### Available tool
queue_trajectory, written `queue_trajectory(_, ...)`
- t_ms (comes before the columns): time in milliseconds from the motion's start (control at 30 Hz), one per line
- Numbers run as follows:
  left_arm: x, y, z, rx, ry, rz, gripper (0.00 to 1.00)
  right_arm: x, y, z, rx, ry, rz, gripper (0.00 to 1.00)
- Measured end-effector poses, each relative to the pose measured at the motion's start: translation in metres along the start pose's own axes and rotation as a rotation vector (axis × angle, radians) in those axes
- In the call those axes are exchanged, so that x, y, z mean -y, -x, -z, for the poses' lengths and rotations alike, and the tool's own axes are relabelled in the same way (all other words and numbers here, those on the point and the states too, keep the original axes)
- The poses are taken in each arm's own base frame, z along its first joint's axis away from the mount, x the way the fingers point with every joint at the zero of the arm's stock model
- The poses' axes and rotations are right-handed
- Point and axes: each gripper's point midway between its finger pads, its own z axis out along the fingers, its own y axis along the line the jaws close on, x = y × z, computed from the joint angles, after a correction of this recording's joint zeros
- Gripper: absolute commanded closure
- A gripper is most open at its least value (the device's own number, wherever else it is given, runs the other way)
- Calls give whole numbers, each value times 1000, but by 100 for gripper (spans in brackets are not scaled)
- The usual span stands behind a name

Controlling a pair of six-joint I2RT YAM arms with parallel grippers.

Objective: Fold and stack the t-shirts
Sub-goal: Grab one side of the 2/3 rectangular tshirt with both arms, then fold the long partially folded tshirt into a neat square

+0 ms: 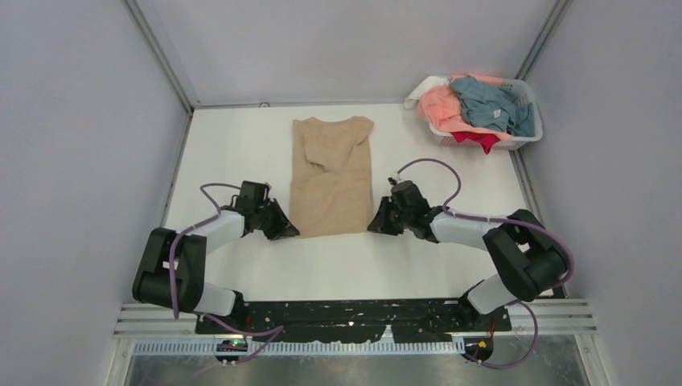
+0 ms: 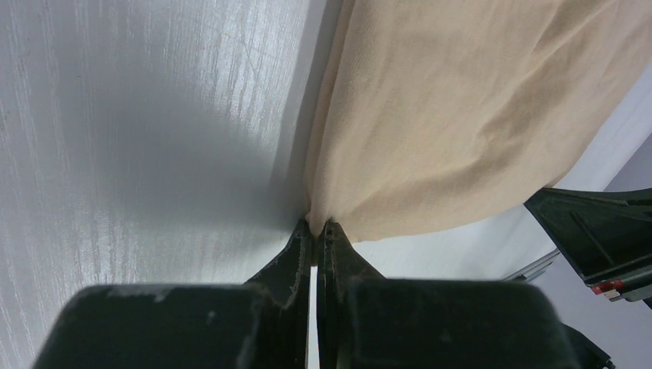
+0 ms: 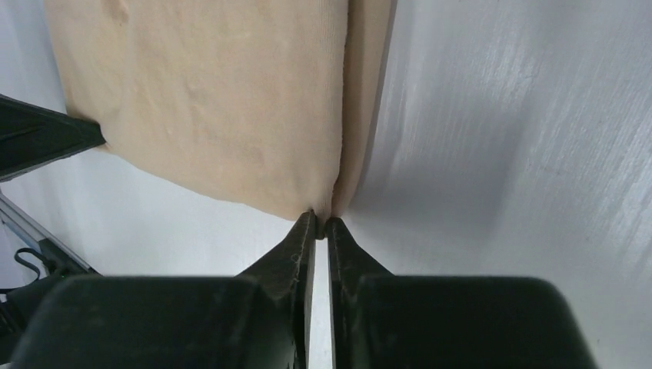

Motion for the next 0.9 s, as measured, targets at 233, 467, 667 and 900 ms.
queue_trajectory(233, -1, -2, 12, 38, 2, -28, 100, -10, -7, 5, -20, 58, 30, 94)
queue_trajectory(467, 7, -21, 55, 116, -53, -94, 100, -51, -25, 53, -32, 230, 196, 94)
queue_trajectory(667, 16, -33, 116, 291, -134, -162, 100, -90, -49, 121, -52, 436, 338, 94)
queue_trajectory(900, 34, -43, 172, 405, -249, -212, 100, -116, -59, 178, -22, 630, 439, 94)
